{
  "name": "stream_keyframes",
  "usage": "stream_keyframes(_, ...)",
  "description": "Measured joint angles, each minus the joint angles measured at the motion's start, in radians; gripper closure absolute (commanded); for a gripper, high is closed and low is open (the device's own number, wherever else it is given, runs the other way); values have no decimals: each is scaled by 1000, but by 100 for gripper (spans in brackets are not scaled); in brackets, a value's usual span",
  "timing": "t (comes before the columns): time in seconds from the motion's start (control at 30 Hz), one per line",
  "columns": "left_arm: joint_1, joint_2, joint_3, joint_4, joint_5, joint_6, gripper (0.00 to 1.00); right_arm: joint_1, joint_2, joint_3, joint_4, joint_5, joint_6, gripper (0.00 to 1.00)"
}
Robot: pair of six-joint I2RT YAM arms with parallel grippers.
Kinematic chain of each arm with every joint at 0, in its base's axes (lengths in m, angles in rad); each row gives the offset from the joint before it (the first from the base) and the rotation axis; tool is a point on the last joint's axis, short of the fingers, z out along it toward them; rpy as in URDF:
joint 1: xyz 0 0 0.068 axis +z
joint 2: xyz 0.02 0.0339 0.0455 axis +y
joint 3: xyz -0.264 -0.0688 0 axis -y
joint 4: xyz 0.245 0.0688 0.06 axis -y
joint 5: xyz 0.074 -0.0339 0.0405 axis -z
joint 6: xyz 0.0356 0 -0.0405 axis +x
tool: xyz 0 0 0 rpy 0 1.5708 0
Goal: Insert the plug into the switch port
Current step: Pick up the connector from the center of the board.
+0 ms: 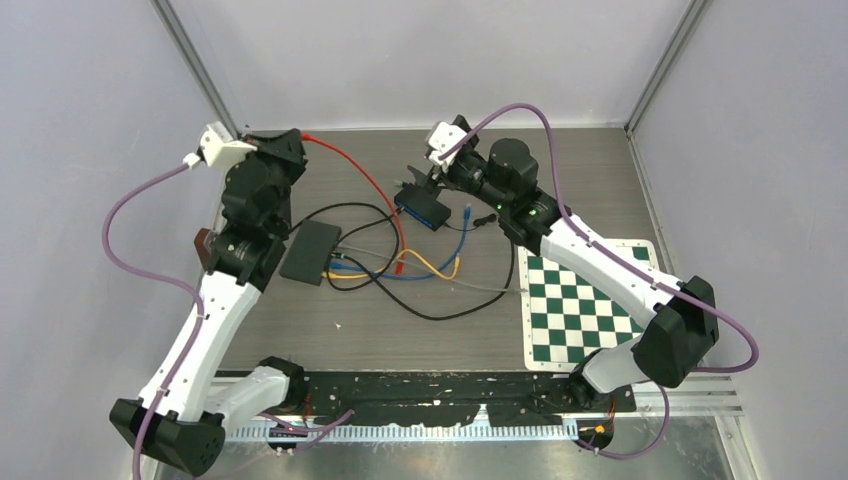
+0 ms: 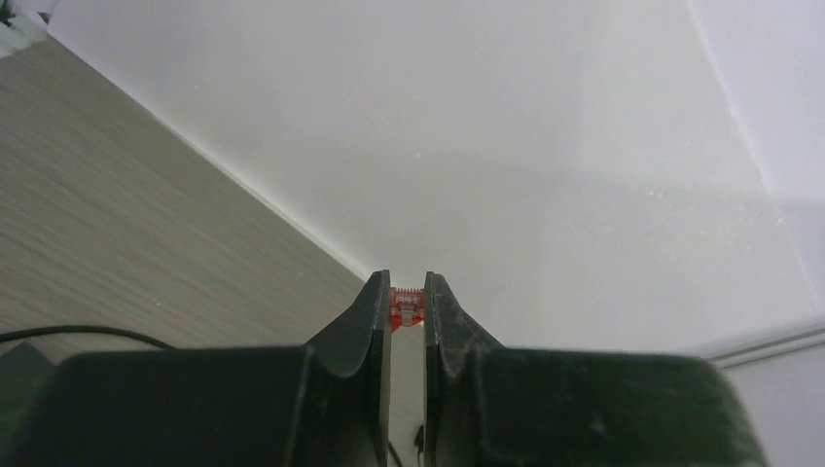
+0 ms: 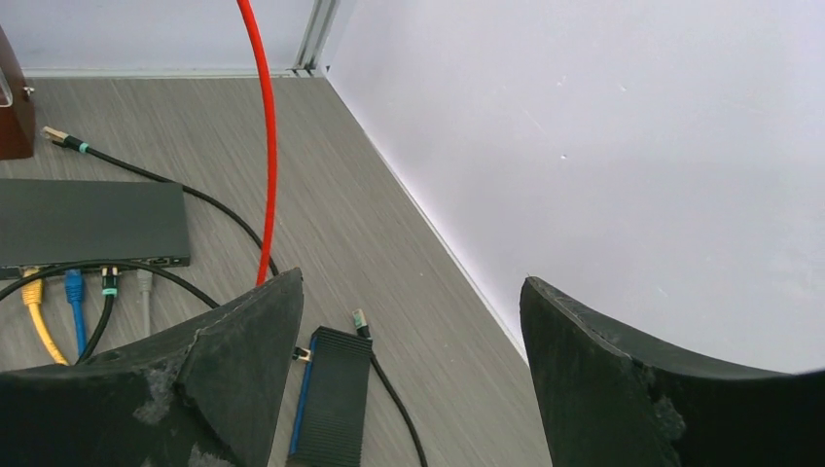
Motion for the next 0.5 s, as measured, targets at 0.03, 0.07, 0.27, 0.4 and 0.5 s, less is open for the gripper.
stream_keyframes(0.03, 0, -23, -47, 69, -13, 11, 100, 0, 0, 0, 3, -2, -6, 11)
stream_keyframes(0.07, -1, -34, -70, 103, -26, 17, 100, 0, 0, 0, 8, -5, -11, 11)
stream_keyframes(0.27, 0, -3, -44, 249, -52, 86, 100, 0, 0, 0, 9, -8, 3, 11)
stream_keyframes(0.4, 0, -12, -56, 385, -26, 176, 100, 0, 0, -1, 9, -10, 53, 11)
stream_keyframes(0.5, 0, -24, -94, 497, 69, 269, 100, 1, -7, -24, 32, -10, 87, 10)
